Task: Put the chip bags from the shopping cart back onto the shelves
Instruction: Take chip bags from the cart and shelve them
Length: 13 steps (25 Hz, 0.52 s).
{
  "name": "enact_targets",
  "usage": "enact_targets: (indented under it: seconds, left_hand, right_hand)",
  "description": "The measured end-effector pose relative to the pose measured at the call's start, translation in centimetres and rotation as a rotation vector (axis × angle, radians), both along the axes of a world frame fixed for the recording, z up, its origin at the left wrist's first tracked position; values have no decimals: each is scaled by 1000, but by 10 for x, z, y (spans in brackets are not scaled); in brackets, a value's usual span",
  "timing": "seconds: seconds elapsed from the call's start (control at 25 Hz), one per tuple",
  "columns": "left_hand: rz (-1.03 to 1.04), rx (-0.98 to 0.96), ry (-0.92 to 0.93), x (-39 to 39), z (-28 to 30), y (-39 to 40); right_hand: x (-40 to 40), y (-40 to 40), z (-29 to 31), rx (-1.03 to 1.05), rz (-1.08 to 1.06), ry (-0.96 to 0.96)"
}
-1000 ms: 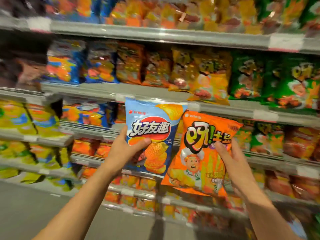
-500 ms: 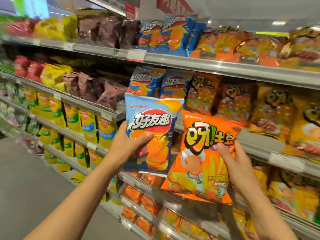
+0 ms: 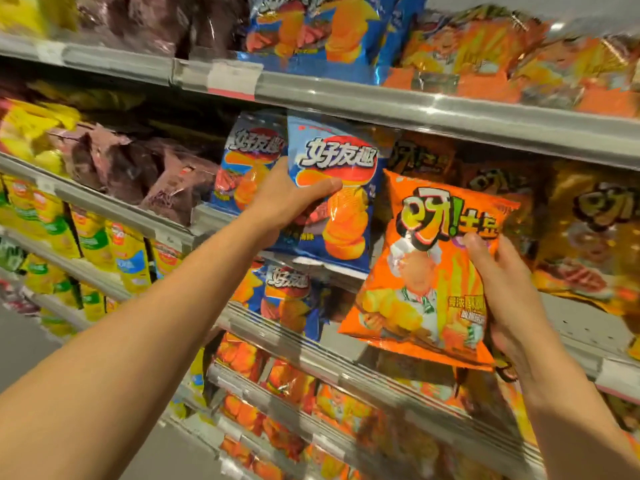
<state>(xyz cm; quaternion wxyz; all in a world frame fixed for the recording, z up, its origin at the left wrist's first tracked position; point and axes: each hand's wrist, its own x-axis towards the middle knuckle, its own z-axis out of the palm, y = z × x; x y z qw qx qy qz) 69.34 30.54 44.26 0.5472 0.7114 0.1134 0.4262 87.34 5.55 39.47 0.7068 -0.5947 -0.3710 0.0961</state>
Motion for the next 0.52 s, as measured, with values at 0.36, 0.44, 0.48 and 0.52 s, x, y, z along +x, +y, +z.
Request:
enact_targets:
  seconds: [0.36, 0.44, 0.48, 0.52]
  left_hand:
    - [137, -17, 174, 47, -20, 73]
    - [78, -2, 193, 50, -20, 82]
    - [40, 6, 203, 51, -19, 85]
    - [5, 26, 211, 51, -19, 89]
  right_hand:
    - [-8, 20, 0, -71, -102, -20]
    - [-18, 25, 0, -65, -119, -6]
    - [-22, 27, -1, -62, -132, 2]
    - [-26, 29, -1, -63, -144, 8]
